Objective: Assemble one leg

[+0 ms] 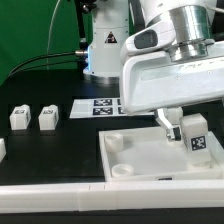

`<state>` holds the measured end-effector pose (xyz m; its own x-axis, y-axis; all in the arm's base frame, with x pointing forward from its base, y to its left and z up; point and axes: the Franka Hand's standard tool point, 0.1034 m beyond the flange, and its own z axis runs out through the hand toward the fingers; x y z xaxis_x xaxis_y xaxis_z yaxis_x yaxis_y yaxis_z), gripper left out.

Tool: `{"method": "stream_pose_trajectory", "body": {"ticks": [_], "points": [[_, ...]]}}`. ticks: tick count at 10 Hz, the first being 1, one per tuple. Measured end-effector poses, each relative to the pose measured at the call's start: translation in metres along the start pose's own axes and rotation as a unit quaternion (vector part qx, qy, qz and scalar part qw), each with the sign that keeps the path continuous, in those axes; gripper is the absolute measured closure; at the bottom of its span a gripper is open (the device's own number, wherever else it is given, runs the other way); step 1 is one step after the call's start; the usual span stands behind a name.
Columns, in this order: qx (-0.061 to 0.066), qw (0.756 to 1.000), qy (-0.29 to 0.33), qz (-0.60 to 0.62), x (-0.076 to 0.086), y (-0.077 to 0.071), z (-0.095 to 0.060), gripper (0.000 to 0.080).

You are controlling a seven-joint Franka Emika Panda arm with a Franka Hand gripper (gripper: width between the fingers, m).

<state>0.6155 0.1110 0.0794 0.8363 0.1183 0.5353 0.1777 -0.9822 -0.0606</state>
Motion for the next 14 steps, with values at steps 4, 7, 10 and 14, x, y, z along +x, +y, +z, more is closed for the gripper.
{"method": "stream_pose_trajectory", "body": {"ticks": [4, 7, 10, 14], "points": [[-0.002, 1.000, -0.015, 0.002, 0.002, 0.014, 0.000, 0.0150], [0.008, 0.999, -0.052, 0.004, -0.005, 0.009, 0.004, 0.0150], [0.045, 0.976, -0.214, 0.010, -0.002, 0.001, -0.001, 0.0150], [0.068, 0.951, -0.300, 0.015, 0.009, 0.005, -0.002, 0.0150]]}}
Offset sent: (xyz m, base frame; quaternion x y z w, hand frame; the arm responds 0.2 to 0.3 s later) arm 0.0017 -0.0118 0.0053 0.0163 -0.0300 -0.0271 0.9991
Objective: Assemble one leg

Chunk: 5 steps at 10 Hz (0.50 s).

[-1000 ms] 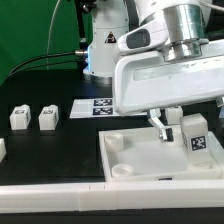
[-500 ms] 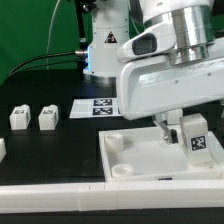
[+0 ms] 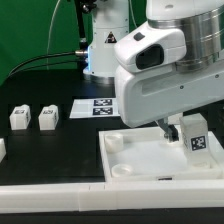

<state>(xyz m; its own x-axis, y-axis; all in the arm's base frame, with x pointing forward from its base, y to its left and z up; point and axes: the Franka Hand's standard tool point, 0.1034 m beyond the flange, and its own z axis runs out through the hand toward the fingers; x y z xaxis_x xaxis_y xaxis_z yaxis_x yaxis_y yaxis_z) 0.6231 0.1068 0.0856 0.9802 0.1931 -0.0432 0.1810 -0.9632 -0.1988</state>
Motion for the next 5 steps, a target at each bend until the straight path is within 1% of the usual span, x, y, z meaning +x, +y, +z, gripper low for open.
{"method": "stream_pose_trajectory", "body": {"ticks": [1, 2, 3, 4, 5], "points": [[0.000, 1.000, 0.001, 0.000, -0.0001, 0.0002, 0.0002, 0.0150], [0.000, 1.000, 0.003, 0.000, 0.0002, 0.0007, 0.0009, 0.0171], [0.000, 1.000, 0.003, 0.000, 0.0002, 0.0005, 0.0010, 0.0317], [0.000, 1.000, 0.003, 0.000, 0.0002, 0.0005, 0.0011, 0.0317], [-0.001, 1.000, 0.003, 0.000, 0.0002, 0.0009, 0.0012, 0.0487]]}}
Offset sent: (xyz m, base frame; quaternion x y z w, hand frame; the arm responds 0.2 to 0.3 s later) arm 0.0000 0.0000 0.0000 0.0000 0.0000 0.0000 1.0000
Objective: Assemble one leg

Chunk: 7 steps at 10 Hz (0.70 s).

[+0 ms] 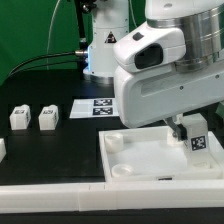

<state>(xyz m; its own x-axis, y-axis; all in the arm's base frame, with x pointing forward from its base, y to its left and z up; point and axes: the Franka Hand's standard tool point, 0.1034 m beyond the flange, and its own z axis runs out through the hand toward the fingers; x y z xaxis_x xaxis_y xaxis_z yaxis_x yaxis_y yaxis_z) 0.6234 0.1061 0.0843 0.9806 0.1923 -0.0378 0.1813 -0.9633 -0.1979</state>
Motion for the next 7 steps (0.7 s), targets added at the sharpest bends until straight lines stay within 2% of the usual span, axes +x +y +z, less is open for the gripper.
{"method": "stream_pose_trajectory", "body": {"ticks": [5, 7], "points": [[0.001, 1.000, 0.000, 0.027, 0.0000, 0.0001, 0.0001, 0.0509], [-0.002, 0.986, 0.004, 0.165, 0.0005, 0.0005, 0.0004, 0.0509]]}}
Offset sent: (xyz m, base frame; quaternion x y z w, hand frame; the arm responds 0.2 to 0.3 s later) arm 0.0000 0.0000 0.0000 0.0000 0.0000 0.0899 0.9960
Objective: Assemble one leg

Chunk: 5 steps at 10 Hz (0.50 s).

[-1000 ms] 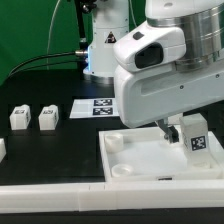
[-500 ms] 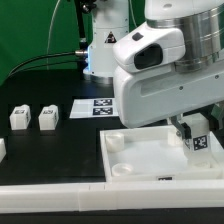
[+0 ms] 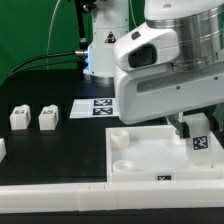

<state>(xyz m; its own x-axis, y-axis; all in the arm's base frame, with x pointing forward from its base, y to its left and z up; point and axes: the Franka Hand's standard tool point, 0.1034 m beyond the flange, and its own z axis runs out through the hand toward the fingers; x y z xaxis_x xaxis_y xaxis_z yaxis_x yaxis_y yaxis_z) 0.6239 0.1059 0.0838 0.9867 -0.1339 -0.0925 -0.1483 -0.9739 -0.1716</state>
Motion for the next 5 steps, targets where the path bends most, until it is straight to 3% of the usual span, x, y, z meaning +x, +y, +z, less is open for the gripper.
{"method": "stream_pose_trajectory", "body": {"ticks": [2, 5], "points": [[-0.005, 0.995, 0.003, 0.100, 0.0007, 0.0019, 0.0005, 0.0508], [-0.010, 0.966, 0.007, 0.257, 0.0018, 0.0048, 0.0005, 0.0508]]}}
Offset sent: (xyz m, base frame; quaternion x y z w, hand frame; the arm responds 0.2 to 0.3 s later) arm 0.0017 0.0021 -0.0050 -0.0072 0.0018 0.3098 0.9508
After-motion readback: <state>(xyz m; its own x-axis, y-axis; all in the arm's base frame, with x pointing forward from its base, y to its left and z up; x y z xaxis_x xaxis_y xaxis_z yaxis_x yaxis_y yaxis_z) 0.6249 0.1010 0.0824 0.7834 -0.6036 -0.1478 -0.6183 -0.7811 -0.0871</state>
